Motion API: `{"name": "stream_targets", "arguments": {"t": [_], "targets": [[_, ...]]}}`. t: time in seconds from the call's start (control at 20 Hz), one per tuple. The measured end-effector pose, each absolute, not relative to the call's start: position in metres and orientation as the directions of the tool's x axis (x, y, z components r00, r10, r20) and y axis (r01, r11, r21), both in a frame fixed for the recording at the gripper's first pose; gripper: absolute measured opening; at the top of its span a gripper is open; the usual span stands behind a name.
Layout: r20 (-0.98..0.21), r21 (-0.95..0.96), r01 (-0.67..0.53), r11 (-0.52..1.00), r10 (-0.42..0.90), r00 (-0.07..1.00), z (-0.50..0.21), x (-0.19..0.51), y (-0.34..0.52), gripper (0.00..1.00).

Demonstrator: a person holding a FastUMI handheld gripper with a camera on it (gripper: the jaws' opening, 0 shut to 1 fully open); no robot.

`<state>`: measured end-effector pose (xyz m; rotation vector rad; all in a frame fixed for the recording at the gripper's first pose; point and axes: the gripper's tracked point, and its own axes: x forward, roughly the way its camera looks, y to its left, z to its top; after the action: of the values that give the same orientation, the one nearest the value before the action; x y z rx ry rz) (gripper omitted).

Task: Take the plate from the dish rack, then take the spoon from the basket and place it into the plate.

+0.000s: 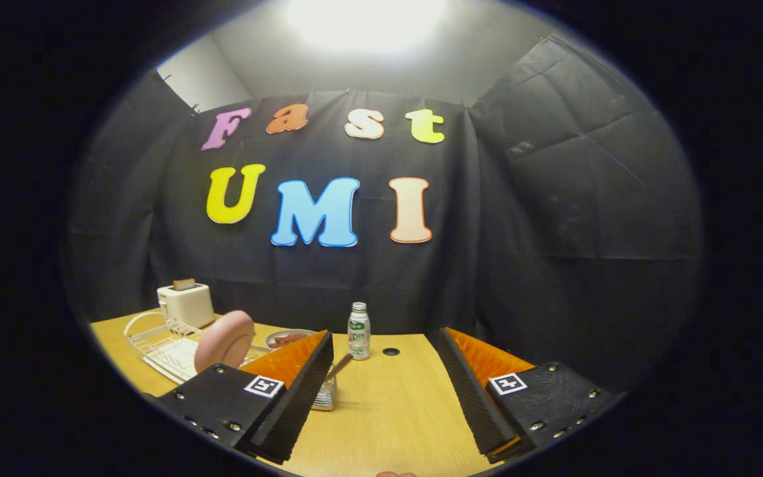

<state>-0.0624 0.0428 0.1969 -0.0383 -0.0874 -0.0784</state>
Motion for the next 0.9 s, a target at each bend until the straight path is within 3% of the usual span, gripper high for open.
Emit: {"name": "stream_targets", "arguments": {"t": [0.5,0.9], "targets": [[0.084,0.033,-0.136,0.990,0.132,0.988,0.260,-0.013,0.159,0.97],[-0.177,0.041,-0.225,0.973,0.229,0.957,0.218,0.061,0.215,0.97]]}}
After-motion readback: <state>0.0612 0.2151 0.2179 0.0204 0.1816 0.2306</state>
